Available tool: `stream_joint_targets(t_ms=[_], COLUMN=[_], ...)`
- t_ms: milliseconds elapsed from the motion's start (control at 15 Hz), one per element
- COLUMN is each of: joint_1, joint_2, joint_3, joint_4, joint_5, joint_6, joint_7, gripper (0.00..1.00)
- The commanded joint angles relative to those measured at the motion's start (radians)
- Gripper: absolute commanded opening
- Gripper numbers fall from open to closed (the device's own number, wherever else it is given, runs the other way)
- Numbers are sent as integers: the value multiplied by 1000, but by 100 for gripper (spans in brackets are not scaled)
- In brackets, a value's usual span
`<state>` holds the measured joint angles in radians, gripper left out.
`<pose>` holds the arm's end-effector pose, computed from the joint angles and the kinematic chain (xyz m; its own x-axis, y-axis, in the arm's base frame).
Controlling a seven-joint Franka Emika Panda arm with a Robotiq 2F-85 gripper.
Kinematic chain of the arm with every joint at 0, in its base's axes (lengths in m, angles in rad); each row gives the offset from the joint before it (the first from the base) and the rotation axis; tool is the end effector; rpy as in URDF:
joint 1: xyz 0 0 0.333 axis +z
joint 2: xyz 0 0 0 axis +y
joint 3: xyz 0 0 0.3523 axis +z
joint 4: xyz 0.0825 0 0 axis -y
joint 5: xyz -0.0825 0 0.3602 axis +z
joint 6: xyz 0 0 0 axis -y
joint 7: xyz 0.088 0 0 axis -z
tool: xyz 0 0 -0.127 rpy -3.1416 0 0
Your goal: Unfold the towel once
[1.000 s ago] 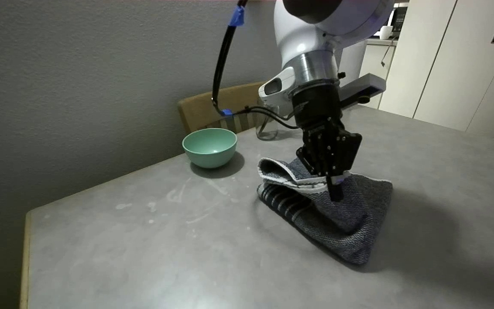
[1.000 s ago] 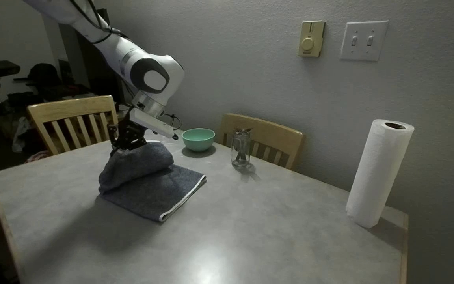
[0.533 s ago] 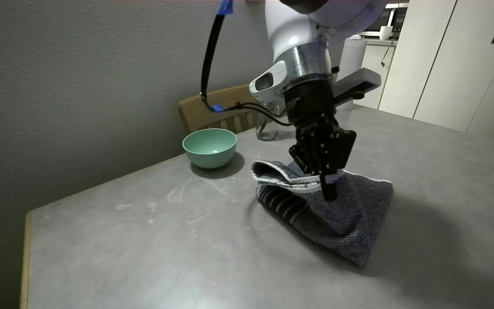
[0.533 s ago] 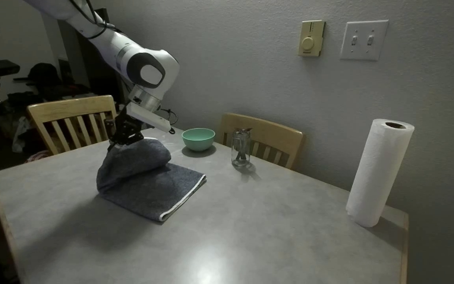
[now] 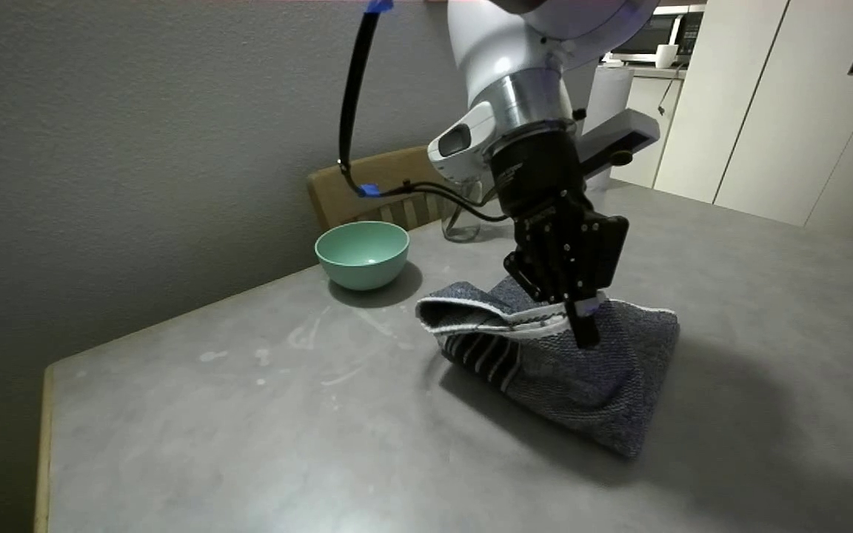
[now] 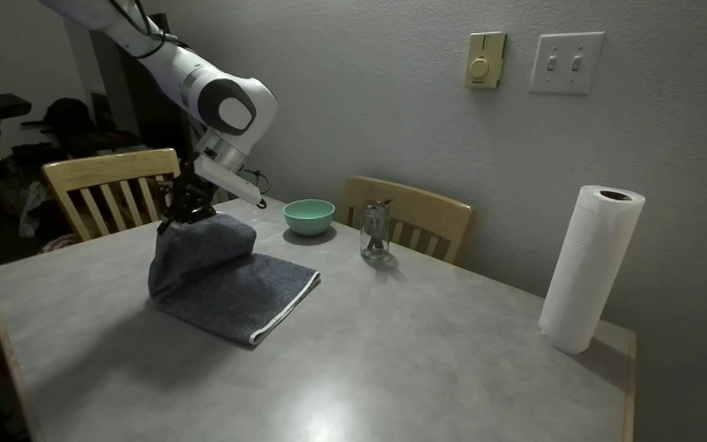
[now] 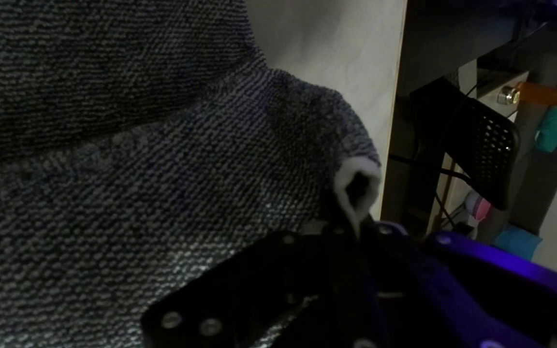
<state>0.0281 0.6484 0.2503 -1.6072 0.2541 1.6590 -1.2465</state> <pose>0.5894 0.1793 0.2631 0.1987 0.9689 0.1472 0.7755 -0.0637 -0.6282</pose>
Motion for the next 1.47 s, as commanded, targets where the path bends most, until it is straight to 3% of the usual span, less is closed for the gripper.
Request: stream_joint_targets(t_ms=[0,733,1400], joint_1=[4,20,85], joint_2=[36,120,146], joint_3=[-2,0,4], joint_4=[59,147,165], joint_5=[0,5,-1], joint_6=[-71,-136,-103], joint_7=[-24,8,153], gripper=[1,1,1])
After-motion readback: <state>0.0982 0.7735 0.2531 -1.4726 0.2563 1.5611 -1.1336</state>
